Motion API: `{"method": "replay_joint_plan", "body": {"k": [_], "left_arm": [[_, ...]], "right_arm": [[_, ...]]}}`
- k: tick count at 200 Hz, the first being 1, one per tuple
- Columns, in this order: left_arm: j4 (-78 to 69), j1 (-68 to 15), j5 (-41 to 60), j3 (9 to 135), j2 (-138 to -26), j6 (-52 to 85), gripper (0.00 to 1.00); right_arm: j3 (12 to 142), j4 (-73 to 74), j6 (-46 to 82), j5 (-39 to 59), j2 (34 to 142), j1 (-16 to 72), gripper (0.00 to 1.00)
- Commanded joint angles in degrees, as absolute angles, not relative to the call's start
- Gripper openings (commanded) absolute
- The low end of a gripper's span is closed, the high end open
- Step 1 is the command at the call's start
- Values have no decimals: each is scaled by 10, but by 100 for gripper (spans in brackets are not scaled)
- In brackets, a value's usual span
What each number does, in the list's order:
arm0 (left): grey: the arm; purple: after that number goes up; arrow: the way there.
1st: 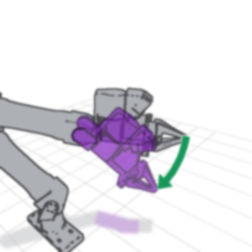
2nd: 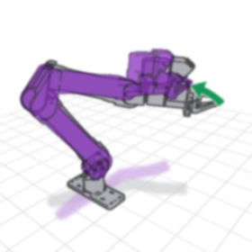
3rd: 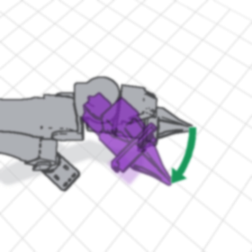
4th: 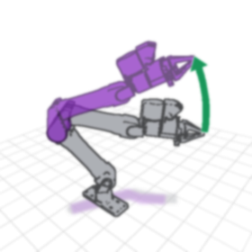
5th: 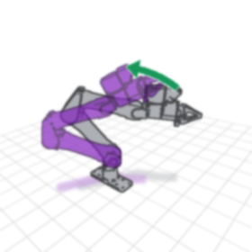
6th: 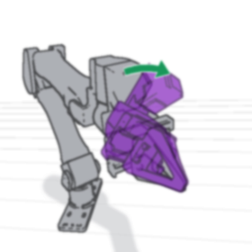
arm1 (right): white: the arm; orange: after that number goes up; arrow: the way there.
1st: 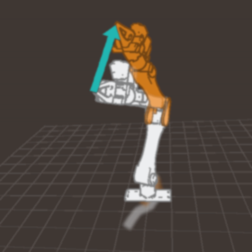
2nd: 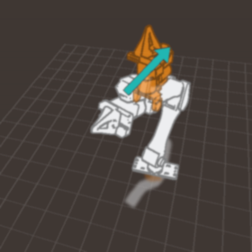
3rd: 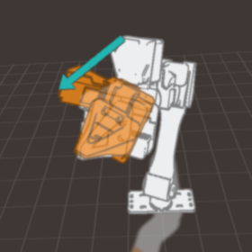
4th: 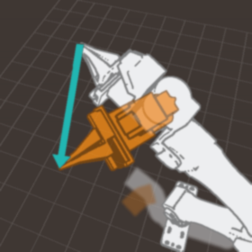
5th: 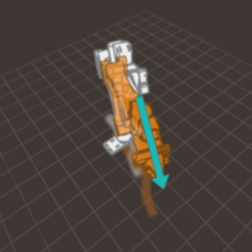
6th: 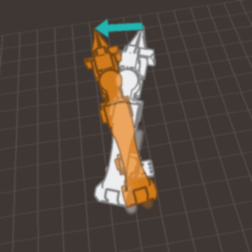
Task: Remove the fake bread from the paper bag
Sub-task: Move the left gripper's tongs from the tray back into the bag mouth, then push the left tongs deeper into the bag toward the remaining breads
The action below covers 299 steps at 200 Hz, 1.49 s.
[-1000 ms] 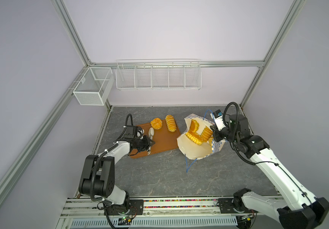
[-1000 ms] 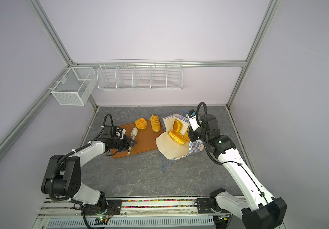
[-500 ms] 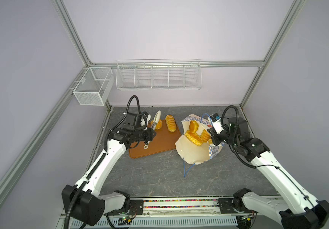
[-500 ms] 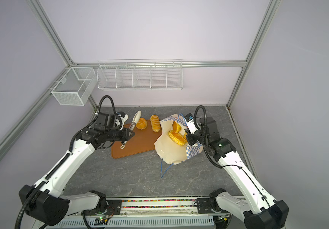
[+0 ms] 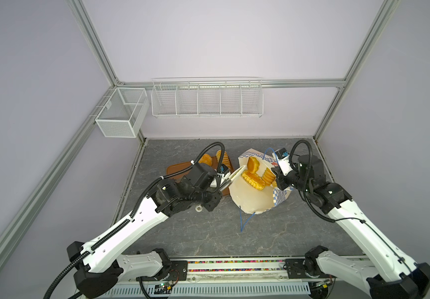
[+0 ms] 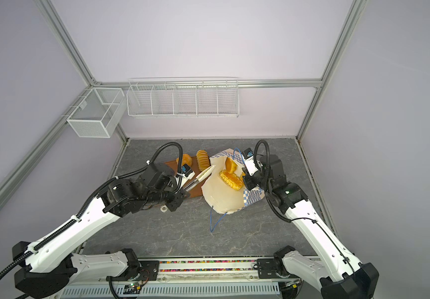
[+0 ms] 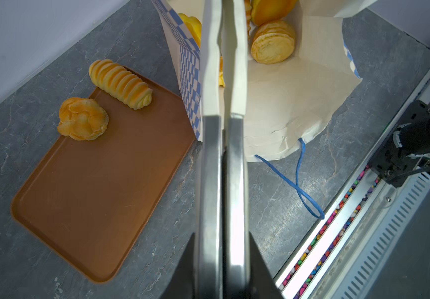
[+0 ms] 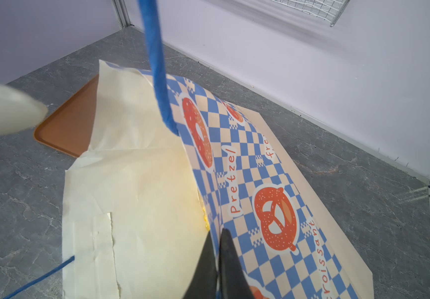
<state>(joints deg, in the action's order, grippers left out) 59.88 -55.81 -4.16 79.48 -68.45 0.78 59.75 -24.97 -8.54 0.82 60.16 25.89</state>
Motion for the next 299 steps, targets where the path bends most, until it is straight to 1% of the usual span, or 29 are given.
{"method": "replay_joint_plan", "body": {"k": [1, 24, 43, 58, 69, 80, 102, 120, 140, 204, 239, 271, 299], "left_arm": [[630, -577, -85, 823, -719, 29, 20], [600, -604, -74, 828, -751, 51, 20], [586, -609, -56, 856, -808, 90, 21], [601, -609, -58, 912, -871, 141, 25], [619, -608, -68, 968, -920, 207, 26], [630, -603, -49, 1020, -963, 239, 26], [666, -598, -24, 1110, -1044, 264, 28], [689, -594, -30, 1143, -1087, 279, 29], [667, -590, -46, 1130, -1096, 298, 30], [517, -587, -51, 1009, -1087, 361, 34], [449, -587, -73, 955, -1078, 372, 36], [447, -581, -99, 953, -1095, 366, 41], [433, -575, -104, 952, -1109, 355, 42]], "right_arm": [[593, -246, -65, 1, 598, 263, 7], [595, -247, -52, -3, 598, 265, 7], [592, -242, -42, -5, 595, 267, 7], [585, -233, -32, -5, 592, 269, 7], [581, -227, -23, -4, 591, 271, 7], [578, -222, -12, -4, 590, 272, 7], [578, -214, 4, -6, 588, 277, 7], [578, -210, 12, -8, 585, 279, 7], [575, -207, 18, -10, 581, 280, 7], [571, -195, 59, -13, 591, 280, 7], [573, -189, 81, -13, 599, 281, 7], [570, -180, 88, -1, 601, 281, 7], [571, -176, 90, 9, 604, 281, 7]]}}
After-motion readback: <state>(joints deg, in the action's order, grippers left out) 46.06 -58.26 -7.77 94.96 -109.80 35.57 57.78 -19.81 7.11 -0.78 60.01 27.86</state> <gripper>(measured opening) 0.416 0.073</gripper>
